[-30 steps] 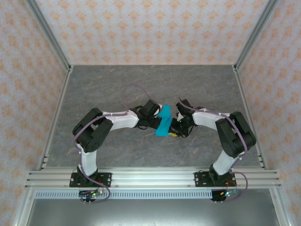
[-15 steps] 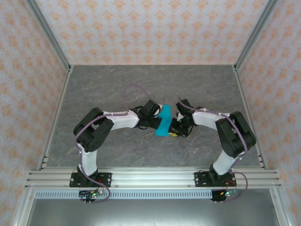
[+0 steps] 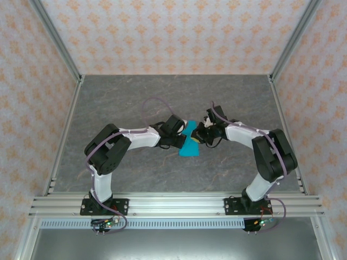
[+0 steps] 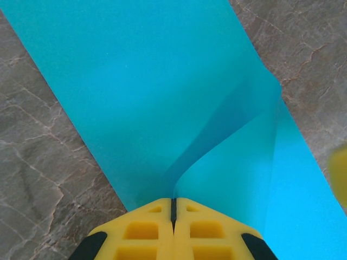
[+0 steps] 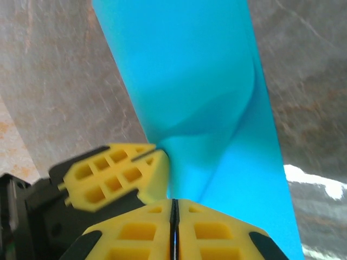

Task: Fold a paper plane with a square sheet of paper (fold left side to right side)
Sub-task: Fold the triangle a second time at the center of the table.

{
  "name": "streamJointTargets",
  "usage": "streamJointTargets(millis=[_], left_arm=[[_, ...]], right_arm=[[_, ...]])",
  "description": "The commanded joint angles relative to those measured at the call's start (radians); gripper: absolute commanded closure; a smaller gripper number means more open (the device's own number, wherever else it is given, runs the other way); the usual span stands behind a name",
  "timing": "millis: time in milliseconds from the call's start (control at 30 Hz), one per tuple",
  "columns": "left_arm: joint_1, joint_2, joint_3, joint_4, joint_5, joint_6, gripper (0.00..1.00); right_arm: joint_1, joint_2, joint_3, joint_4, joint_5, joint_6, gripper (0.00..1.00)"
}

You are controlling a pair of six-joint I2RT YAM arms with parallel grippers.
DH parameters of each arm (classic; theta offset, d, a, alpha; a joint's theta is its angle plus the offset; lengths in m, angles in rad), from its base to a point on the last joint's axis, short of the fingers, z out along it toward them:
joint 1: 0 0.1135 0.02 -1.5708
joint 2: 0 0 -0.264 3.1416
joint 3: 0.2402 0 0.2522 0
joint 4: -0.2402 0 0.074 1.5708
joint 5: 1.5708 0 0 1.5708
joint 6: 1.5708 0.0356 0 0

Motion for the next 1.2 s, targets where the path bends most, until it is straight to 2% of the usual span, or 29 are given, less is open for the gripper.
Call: streamJointTargets(millis=[0, 367, 1167], left_arm=[[0.011, 0.027, -0.015, 0.009, 0.010, 0.021, 1.00], [0.011, 0.028, -0.015, 0.011, 0.011, 0.019, 1.00], [0.010, 0.031, -0.003, 0.005, 0.023, 0.021, 1.00]], right_arm=[[0.007, 0.038, 0.050, 0.058, -0.018, 0.032, 0.88], [0.037, 0.114, 0.084, 0.054, -0.002, 0.030, 0.88], [0.041, 0.170, 0.104, -0.118, 0.089, -0.074, 0.88]])
